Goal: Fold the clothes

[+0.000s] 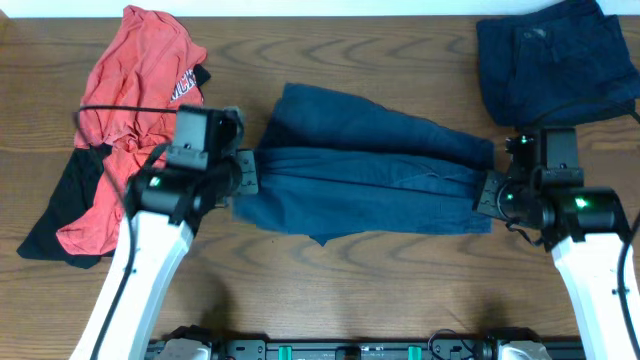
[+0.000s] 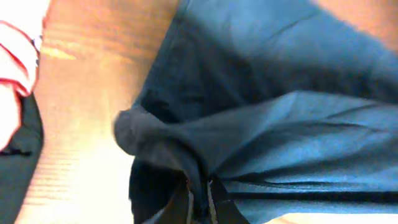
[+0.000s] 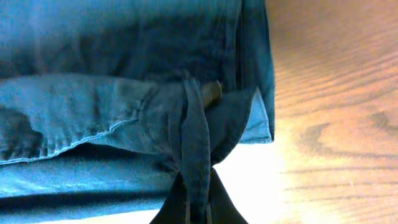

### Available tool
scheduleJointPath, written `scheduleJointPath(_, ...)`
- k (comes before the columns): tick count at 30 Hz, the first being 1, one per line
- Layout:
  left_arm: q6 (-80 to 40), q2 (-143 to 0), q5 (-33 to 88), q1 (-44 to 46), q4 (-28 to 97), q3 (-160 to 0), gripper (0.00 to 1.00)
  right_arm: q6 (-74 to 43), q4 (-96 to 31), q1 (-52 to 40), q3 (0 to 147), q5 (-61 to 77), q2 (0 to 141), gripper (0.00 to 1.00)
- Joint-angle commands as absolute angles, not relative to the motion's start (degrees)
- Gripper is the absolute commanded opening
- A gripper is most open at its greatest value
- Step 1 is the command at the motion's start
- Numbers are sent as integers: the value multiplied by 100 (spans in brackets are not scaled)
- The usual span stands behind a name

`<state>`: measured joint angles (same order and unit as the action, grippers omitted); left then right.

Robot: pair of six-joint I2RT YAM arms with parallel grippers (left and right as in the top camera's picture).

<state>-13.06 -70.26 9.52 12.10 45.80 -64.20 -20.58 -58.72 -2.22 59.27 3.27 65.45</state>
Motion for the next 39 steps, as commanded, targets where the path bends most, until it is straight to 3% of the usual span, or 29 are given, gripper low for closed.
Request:
scheduleJointPath(1, -1253, -6615, 333, 1068, 4335, -6438, 6, -2088, -5660, -189, 5999, -679, 6241, 1)
scheduleJointPath(13, -1004, -7865, 336, 1070, 2010, -6436, 6, -1402, -3271, -189, 5994, -729, 7212, 1)
scheduleJointPath(33, -945, -10947, 336, 1068, -1437, -6436, 7, -1433, -969, -189, 5994, -727, 10418, 1)
scheduleJointPath(34, -945, -11032, 336, 1068, -1586, -6436, 22, -1433, -816, -189, 5994, -729, 10532, 1)
scheduleJointPath(36, -943, -11161, 336, 1068, -1868, -6436, 74, -1431, -502, -189, 5994, -729, 10707, 2)
scheduleJointPath(37, -943, -11201, 336, 1068, -1988, -6436, 98, -1431, -344, -189, 5994, -729, 10763, 8)
scheduleJointPath(38, -941, -11203, 336, 1068, -2027, -6436, 98, -1431, -217, -189, 5994, -729, 10781, 17)
scheduleJointPath(39, -899, -11198, 336, 1068, -2053, -6438, 98, -1422, -78, -189, 5994, -729, 10781, 31)
